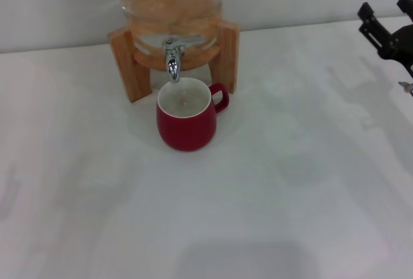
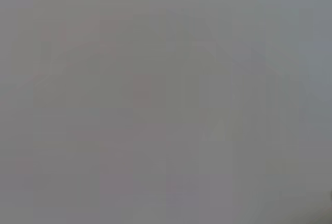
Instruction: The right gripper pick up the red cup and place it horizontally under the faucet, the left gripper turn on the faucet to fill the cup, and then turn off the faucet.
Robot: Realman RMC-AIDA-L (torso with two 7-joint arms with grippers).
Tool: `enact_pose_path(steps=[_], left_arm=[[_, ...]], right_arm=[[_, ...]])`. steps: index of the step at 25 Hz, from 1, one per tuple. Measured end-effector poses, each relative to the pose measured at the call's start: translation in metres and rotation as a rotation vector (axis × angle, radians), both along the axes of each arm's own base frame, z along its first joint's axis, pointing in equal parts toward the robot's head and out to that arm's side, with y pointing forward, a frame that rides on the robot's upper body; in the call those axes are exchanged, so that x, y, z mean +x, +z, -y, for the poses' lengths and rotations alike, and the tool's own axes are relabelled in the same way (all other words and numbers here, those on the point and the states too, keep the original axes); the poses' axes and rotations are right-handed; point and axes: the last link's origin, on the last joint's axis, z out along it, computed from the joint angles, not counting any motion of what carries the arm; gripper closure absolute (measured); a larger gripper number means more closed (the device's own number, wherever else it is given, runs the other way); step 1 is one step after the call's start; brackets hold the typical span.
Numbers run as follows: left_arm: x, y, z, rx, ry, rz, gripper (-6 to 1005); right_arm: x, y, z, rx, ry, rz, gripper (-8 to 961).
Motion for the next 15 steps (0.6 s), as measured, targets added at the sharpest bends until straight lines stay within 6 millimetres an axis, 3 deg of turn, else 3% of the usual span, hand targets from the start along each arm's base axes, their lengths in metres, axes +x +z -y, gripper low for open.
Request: enact_pose_path(steps=[1,7,15], left_arm=[[-0.011,0.005,0.003,0.022,0.028,0.006,158],[-0.033,0.019,0.008,0.092,0.097,0.027,158],[-0.045,0.029,0.003,0.119,0.112,0.096,158]], right_arm=[[0.003,0.004,-0.001,0.014,-0.015,-0.011,134],[0.007,0.009,0.003,0.039,-0.025,-0.022,134],[0.011,0.01,0.007,0.047,-0.035,-0.028,134]])
